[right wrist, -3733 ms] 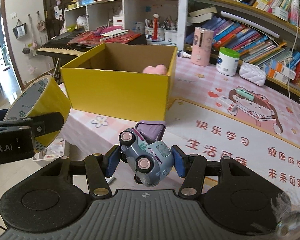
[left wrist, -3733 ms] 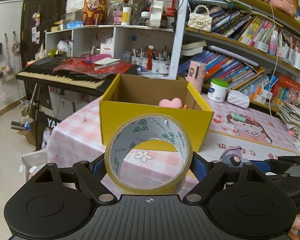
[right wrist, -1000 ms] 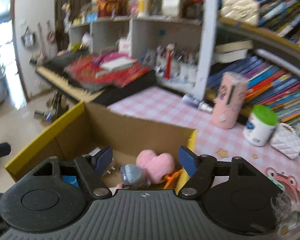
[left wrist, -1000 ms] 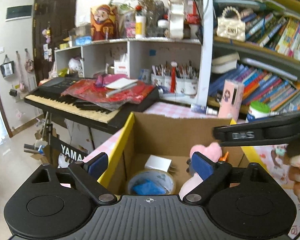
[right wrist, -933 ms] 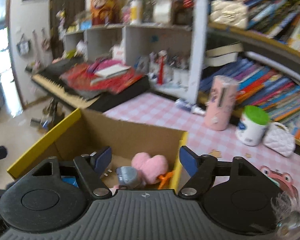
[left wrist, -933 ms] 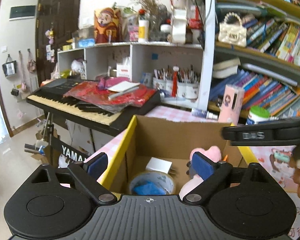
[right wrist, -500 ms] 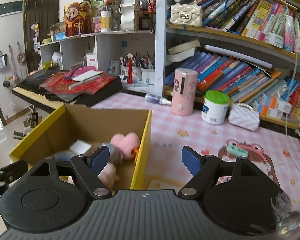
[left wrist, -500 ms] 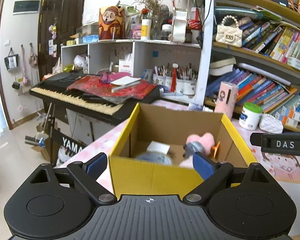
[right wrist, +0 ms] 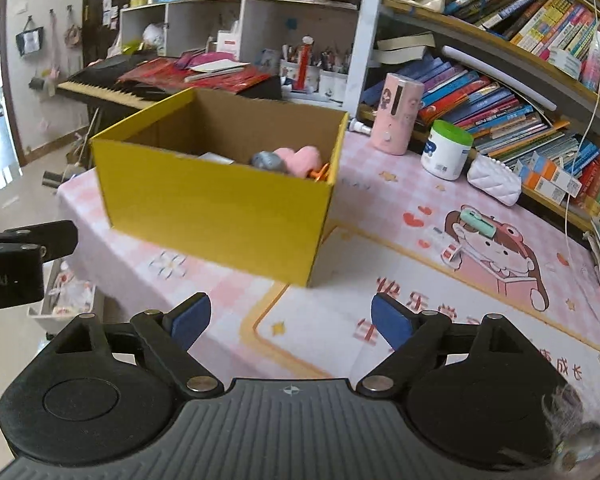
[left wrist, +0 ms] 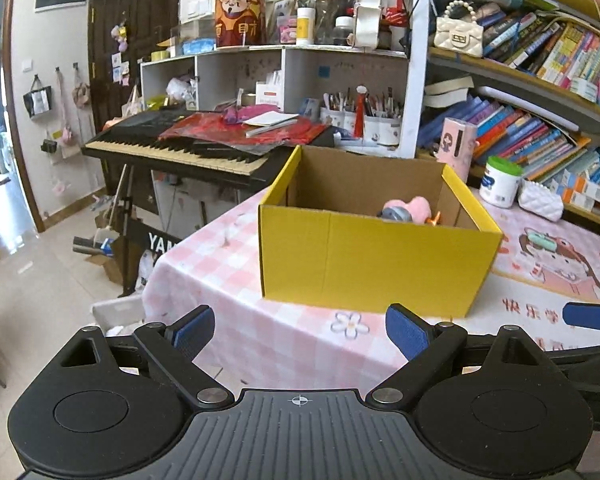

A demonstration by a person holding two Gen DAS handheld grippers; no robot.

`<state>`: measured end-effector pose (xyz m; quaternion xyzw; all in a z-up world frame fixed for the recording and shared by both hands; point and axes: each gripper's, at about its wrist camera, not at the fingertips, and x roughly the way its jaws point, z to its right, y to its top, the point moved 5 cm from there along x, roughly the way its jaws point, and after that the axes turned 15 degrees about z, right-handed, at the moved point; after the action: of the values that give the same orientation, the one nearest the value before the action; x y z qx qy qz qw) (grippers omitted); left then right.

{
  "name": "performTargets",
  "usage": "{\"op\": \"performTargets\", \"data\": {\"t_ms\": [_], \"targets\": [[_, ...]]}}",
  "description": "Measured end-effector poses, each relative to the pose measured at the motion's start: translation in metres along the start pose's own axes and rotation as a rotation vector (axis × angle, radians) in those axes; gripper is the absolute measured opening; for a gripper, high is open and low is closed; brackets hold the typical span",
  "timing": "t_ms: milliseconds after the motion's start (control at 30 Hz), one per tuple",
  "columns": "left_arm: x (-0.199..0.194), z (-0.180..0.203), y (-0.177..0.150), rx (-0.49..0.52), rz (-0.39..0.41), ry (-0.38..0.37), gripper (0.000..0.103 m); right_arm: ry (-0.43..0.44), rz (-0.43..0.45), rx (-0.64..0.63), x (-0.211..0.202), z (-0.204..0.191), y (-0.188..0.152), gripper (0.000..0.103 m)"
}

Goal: Organize objects
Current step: 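Withdraw both tools from the box toward the white medicine box and green clip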

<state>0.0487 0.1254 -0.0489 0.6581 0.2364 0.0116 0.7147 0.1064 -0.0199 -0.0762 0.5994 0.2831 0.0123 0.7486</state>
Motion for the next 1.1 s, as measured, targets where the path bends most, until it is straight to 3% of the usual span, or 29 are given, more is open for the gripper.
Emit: {"op": "performTargets", "data": {"t_ms": [233,467,1100], "targets": [[-0.02,0.003,-0.013,0.02,-0.023,-0.039,0.095,-0.005,-0.026,0.007,-0.025,-0.008,-0.022,0.089],[-0.023,0.023,-0.018,0.054,-0.036,-0.121,0.095,-0.07,-0.045,0.044,-0.042,0.008,-0.035,0.09],[-0.001,0.136,-0.016,0.161,-0.043,-0.414,0.095,-0.346,-0.076,0.188,-0.062,0.116,-0.054,0.091]]}}
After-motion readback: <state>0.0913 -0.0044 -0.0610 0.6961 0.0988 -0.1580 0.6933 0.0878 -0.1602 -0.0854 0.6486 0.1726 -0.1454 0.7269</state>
